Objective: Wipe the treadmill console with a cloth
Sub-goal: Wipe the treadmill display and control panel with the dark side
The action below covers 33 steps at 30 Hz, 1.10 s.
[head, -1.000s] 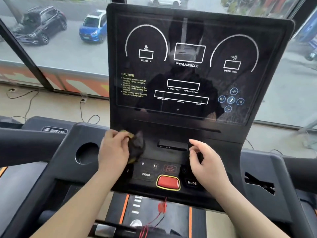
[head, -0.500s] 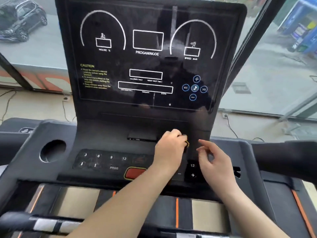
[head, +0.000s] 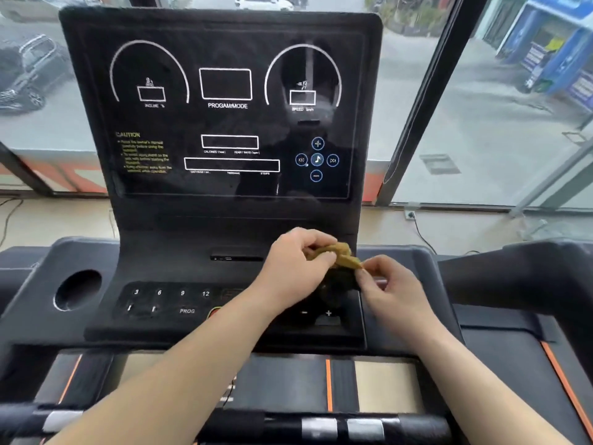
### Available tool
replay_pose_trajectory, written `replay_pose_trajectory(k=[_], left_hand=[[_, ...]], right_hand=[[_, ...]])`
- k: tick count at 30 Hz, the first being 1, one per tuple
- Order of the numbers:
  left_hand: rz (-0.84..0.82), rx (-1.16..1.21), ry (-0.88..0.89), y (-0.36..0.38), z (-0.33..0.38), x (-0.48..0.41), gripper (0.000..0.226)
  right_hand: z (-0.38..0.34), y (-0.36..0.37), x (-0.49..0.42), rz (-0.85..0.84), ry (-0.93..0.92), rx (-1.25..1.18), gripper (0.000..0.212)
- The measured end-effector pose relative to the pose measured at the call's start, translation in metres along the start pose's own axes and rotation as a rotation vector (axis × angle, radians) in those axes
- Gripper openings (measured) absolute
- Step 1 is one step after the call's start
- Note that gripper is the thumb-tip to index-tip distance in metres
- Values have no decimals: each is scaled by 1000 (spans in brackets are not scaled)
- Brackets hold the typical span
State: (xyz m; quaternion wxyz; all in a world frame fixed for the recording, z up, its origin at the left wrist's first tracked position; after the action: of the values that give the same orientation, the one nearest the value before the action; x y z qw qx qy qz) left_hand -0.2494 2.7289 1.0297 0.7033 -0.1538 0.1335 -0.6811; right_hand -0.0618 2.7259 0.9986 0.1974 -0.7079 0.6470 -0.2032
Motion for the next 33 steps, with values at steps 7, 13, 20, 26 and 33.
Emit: replay_pose_trajectory(k=[7,13,20,26,33], left_hand=[[-79,-347,393,-12,14,36,13],[-200,-705,539,72,-30,64,40],[-490,-940,369,122,-73,69,64],[-361,-942,169,17,-116,76,67],[-183,-918,-3,-117,-177,84,69]], right_hand=[[-44,-3,14,-3,-407,424,3],[27,-5,29,36,-14,347,20],[24,12,31,111,98,213,29],[-19,64,30,107,-60,266,28],[-99,170,18,-20,-215,265,24]])
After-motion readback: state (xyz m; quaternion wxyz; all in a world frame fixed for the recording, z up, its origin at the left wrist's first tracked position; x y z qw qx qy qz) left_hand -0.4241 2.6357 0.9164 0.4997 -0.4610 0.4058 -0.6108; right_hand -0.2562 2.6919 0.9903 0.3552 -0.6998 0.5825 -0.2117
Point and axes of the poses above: each hand's wrist, its own x-axis away from the middle knuckle, its own y-axis out of the palm, z = x × y, the point moved 10 cm from there along -x, towards the middle knuckle, and after that the axes turned 1 degree about x, right-handed, at the moved point
